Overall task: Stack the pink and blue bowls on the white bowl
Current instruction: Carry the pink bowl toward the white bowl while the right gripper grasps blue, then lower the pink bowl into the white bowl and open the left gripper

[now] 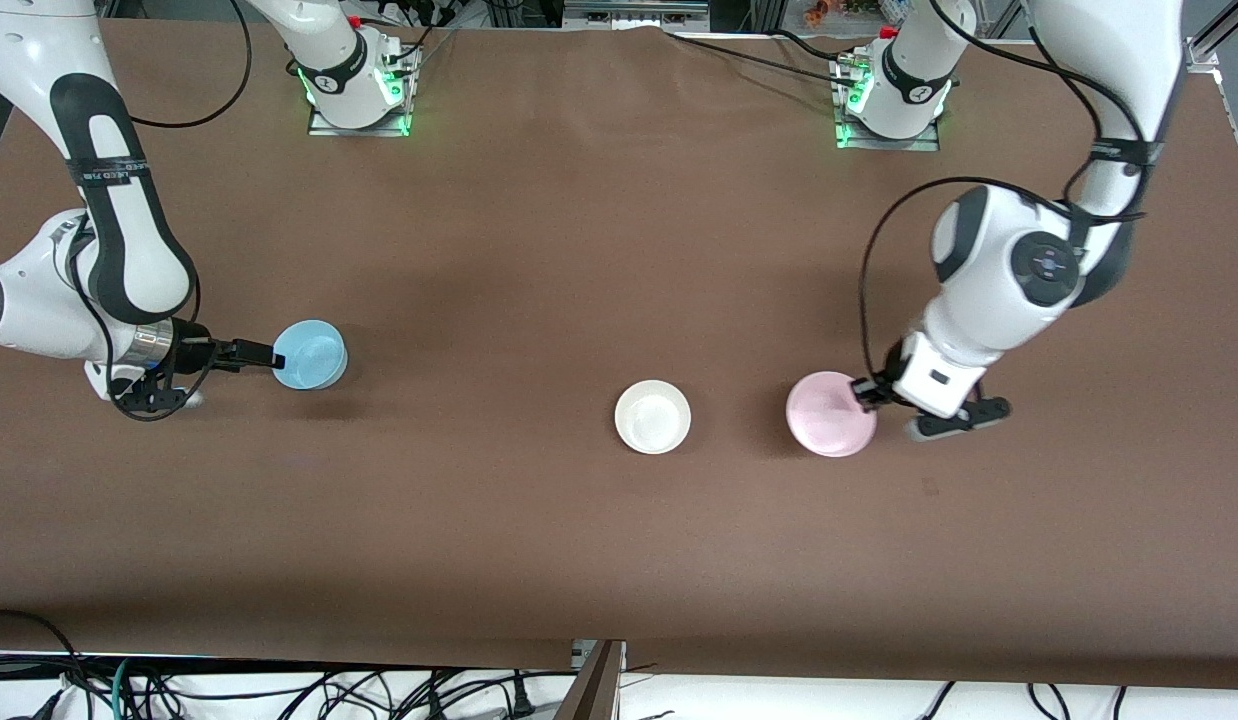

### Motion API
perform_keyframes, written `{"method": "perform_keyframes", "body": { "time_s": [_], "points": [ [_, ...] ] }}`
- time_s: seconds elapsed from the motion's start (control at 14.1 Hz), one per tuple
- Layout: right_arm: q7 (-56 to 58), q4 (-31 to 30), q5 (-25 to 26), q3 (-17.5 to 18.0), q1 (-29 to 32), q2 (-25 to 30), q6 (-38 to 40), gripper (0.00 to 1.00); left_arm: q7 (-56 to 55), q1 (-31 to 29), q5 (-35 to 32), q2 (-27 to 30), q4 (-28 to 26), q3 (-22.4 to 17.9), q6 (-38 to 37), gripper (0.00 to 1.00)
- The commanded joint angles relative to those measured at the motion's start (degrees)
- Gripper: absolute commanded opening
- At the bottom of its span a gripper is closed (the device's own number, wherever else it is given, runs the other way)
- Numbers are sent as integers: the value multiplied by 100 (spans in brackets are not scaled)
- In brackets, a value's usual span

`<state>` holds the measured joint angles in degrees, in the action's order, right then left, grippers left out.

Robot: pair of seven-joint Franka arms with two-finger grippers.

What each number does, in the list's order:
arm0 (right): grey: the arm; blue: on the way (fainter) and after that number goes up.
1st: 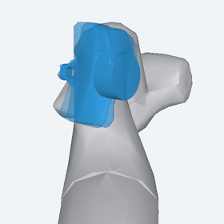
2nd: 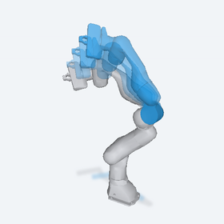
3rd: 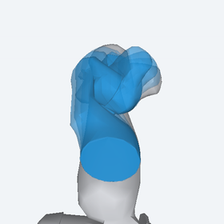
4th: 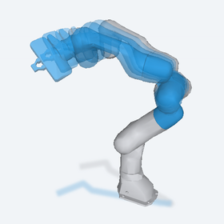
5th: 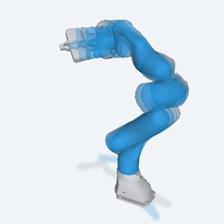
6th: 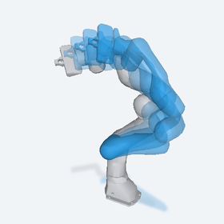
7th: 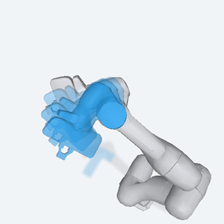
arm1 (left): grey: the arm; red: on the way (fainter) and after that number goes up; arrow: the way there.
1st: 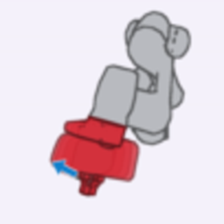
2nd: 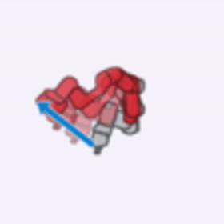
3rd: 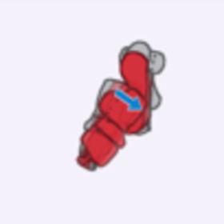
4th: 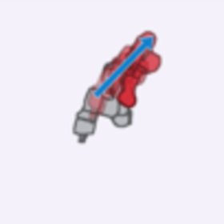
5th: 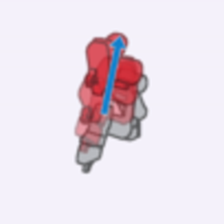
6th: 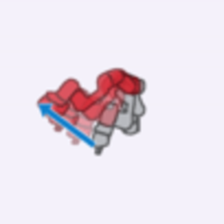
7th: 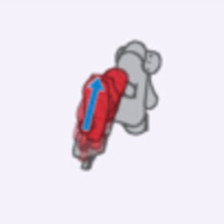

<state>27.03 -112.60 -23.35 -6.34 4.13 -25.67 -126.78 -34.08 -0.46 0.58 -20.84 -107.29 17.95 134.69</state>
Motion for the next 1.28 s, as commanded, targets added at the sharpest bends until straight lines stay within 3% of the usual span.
{"method": "perform_keyframes", "body": {
  "time_s": [0.0,0.21,0.43,0.5,0.57,0.78,1.21],
  "points": [
    [311,-209,-170,27,44,97,-171,100,-1045,483,21,-7,6,86,-13,0],
    [847,-289,-292,36,44,53,-443,100,-2099,1151,-268,-235,94,77,66,0],
    [1111,-395,-776,27,44,53,-453,98,-3242,1600,-681,-736,629,60,84,0],
    [1120,-395,-777,27,44,44,-453,91,-3533,1680,-856,-903,778,60,84,0],
    [1120,-395,-777,27,44,53,-453,74,-3779,1776,-997,-1043,893,60,84,0],
    [1129,-395,-768,27,44,44,-435,41,-4351,1909,-1297,-1430,1306,51,93,0],
    [1129,-395,-768,27,44,-9,-435,38,-5082,2067,-1877,-1888,1729,24,145,0]
  ]
}}
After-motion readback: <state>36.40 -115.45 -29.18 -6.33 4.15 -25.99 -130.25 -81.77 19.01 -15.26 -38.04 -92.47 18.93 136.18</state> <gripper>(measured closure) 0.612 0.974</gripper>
